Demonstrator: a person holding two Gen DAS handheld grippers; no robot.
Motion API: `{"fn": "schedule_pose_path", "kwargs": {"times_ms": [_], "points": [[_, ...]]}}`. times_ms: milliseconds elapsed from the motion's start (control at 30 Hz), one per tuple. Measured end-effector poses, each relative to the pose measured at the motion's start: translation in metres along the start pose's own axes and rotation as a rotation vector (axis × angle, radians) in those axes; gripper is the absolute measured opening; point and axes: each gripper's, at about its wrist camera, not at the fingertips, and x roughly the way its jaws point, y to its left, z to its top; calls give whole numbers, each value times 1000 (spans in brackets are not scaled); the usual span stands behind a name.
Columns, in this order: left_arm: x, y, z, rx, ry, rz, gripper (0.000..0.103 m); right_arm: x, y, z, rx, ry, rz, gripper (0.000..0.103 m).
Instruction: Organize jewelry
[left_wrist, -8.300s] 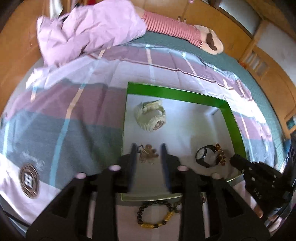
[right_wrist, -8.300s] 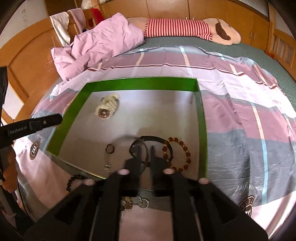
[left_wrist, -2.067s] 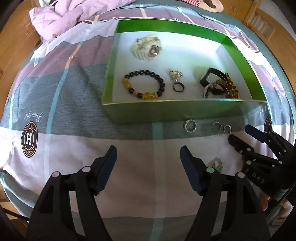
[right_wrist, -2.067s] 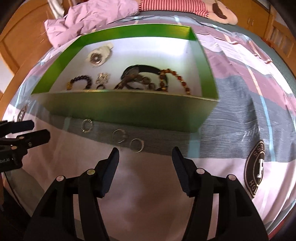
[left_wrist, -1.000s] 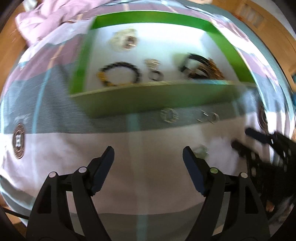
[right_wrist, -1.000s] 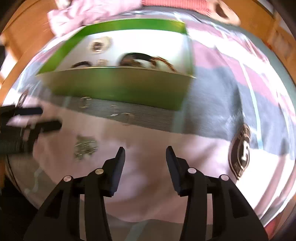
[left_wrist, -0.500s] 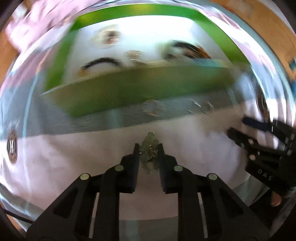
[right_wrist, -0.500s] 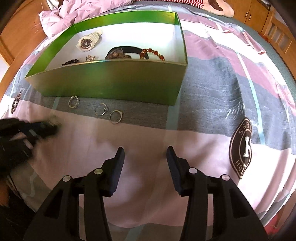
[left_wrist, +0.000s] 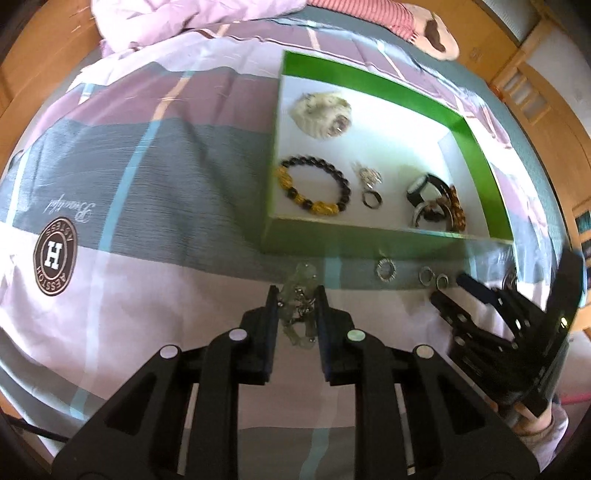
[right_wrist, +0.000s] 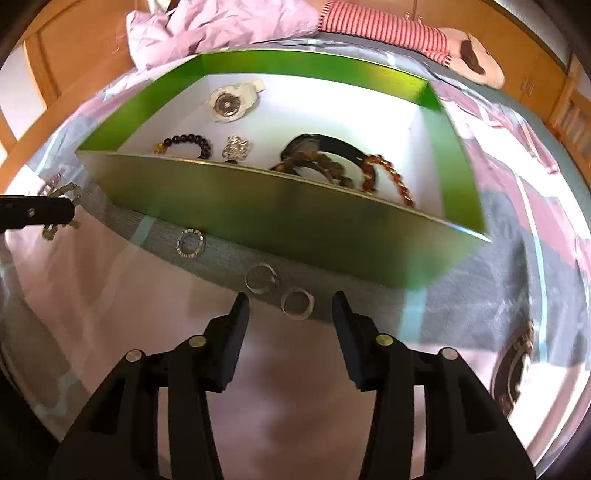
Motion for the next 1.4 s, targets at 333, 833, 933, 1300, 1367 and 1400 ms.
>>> {"fn": "schedule_pose_path", "kwargs": {"times_ms": [333, 833, 933, 1300, 1367, 1400], "points": [[12, -11, -4, 54, 24, 31, 19, 5, -1, 1, 20, 18, 13, 31], [26, -47, -18, 169, 39, 68, 19, -6, 9, -11, -15, 41, 31, 18], [31, -55, -23, 198, 49, 72, 19, -11, 14, -15, -34, 41, 39, 18], [29, -58, -22, 203, 16, 79, 19, -29, 14, -12, -22, -19, 52, 18], [27, -58, -22, 204, 9, 76, 19, -30, 14, -12, -24, -20, 52, 18], [27, -59, -22, 204, 7, 75, 19, -31, 14, -12, -24, -21, 51, 18]]}}
